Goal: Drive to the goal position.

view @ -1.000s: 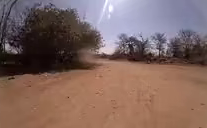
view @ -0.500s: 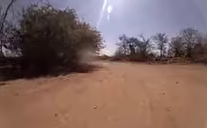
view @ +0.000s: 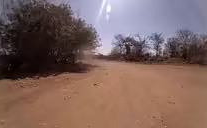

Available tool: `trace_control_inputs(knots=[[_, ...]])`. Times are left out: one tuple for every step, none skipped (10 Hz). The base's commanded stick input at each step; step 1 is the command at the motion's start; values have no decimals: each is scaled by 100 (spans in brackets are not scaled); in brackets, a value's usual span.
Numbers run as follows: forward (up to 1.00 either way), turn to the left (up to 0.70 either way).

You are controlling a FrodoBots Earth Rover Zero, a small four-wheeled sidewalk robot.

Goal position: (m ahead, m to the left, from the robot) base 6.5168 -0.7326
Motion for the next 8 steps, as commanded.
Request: trace_control_inputs(knots=[[100,0],[100,0],[100,0],[100,0],[100,0],[100,0],[100,0],[100,0]])
